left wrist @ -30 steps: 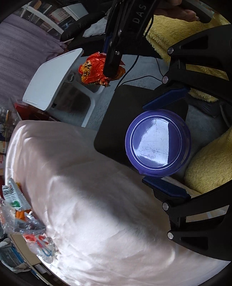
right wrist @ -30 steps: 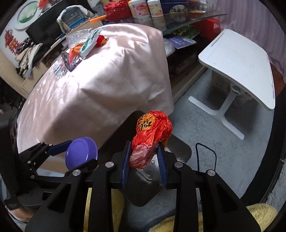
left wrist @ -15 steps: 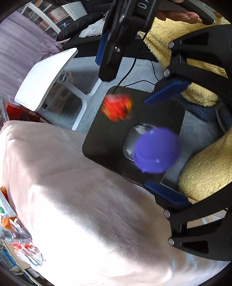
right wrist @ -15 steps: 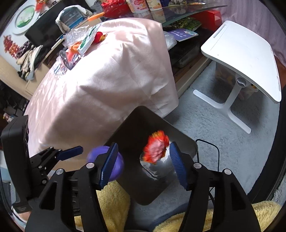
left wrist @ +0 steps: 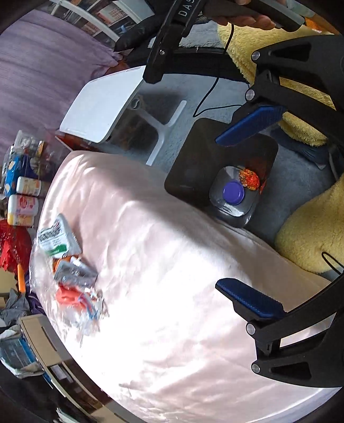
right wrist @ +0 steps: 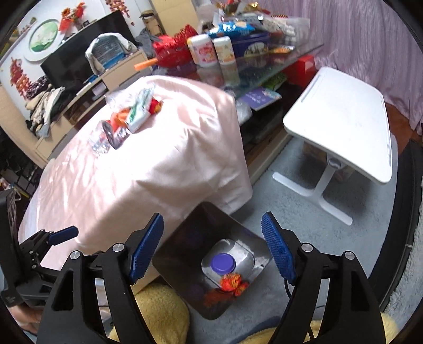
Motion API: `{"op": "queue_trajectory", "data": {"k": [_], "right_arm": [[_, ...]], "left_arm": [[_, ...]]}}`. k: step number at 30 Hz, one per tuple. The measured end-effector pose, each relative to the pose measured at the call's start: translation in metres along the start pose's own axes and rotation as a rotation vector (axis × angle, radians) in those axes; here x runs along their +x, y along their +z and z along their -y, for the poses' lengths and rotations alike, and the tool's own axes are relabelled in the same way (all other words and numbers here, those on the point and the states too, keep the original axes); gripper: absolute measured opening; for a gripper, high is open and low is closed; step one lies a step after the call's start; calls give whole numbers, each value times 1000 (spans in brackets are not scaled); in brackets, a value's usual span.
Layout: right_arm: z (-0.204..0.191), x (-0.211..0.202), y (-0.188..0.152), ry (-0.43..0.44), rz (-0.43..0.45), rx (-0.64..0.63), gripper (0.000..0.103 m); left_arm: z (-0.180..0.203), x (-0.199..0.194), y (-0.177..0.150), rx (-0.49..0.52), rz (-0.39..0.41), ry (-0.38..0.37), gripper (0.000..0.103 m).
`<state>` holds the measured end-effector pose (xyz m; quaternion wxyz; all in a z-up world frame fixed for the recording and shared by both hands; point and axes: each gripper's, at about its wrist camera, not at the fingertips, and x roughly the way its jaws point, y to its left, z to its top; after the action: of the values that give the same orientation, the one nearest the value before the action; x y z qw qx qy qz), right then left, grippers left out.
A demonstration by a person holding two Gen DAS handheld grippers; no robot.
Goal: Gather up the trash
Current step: 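Carry both items over the black bin and open both tools to drop them, then grasp the white-green medicine packet with the right tool while the left tool grasps blue plastic scrap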
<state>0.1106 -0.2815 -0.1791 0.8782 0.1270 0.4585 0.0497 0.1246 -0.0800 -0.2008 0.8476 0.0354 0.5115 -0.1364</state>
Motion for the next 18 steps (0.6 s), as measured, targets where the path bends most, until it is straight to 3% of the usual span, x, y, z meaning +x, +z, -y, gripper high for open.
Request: {"op": "queue_trajectory", "data": {"k": [11, 18], "right_arm": [[-47, -6, 45, 37, 85, -87, 78], [-77, 24, 85, 69, 123, -116, 78]], "left_arm": [[-71, -35, 29, -107, 100, 82, 95], [-115, -20, 63, -167, 126, 132, 95]]}}
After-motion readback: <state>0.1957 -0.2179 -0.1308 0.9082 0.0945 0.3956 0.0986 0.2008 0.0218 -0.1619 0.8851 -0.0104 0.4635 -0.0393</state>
